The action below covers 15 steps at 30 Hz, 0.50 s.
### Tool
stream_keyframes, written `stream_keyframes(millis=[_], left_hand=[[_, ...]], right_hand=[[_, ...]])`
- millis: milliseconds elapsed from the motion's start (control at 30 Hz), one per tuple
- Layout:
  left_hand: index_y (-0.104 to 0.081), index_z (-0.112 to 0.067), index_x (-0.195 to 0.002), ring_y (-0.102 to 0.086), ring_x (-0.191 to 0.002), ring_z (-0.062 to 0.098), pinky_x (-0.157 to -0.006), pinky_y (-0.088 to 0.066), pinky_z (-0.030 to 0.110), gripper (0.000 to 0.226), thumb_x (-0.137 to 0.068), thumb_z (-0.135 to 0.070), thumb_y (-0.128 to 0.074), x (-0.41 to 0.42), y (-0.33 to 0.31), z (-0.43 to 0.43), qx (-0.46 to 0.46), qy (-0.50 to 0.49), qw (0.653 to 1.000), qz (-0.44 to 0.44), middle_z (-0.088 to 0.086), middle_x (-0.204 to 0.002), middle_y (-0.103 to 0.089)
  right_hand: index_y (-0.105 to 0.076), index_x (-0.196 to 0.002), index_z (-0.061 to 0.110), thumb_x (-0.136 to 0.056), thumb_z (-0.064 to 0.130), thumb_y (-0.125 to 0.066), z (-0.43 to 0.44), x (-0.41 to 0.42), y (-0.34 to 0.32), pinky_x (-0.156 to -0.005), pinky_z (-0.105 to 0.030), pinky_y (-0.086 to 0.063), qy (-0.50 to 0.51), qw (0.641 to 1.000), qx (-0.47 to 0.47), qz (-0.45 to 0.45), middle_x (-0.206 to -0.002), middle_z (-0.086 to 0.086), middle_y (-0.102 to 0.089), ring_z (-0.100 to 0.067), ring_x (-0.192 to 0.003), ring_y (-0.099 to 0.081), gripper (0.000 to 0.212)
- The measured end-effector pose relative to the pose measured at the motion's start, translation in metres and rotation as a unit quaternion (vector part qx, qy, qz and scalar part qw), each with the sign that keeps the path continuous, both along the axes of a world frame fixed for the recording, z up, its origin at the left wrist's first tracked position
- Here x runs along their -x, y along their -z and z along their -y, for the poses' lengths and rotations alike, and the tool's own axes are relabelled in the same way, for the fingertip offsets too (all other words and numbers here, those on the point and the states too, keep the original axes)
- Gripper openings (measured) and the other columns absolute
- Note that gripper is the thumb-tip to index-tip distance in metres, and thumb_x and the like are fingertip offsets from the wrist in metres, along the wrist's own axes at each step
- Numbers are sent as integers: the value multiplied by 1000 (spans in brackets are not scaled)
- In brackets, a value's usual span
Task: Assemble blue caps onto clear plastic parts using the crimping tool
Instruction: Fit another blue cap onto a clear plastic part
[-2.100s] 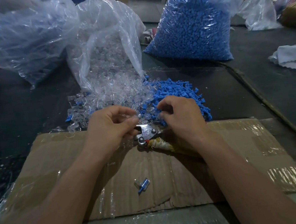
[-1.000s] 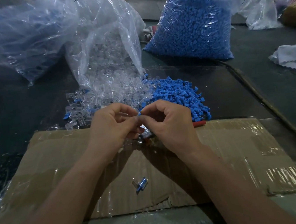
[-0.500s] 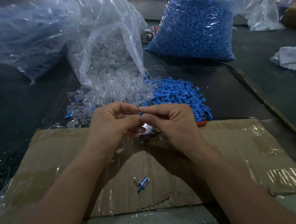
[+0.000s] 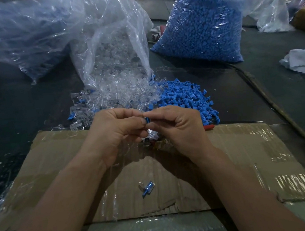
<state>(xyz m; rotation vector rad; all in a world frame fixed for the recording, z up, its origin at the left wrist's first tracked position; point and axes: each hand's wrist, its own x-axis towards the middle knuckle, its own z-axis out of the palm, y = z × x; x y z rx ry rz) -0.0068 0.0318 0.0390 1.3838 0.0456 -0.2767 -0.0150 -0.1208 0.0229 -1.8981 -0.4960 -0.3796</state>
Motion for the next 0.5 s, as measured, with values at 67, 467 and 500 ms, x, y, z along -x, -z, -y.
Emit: stream_keyframes(millis=[67, 467, 500], left_hand=[[-62, -4, -67, -59, -42, 13, -40, -47, 16, 16, -51, -4, -68, 1, -1, 1, -3, -1, 1000, -1, 11, -55, -65], [-58, 0, -71, -57, -39, 12, -39, -47, 16, 10, -66, 7, -63, 1, -5, 2, 20, -20, 999, -18, 8, -50, -63], [-58, 0, -71, -57, -40, 12, -39, -47, 16, 10, -65, 6, -63, 1, -5, 2, 22, -21, 999, -18, 8, -50, -63]], right_hand=[[-68, -99, -2, -72, -1, -69, -1, 0, 1, -79, -15, -49, 0, 1000, 1, 5, -90, -2, -66, -5, -85, -63, 28], [-65, -98, 29, -69, 23, -75, 28, -1, -21, -67, -1, -43, 45, 973, 139, -178, -83, 22, -60, 14, -78, -57, 31], [-64, -96, 32, -68, 28, -76, 34, -1, -24, -65, -1, -42, 55, 964, 178, -191, -82, 24, -58, 16, -77, -55, 30]])
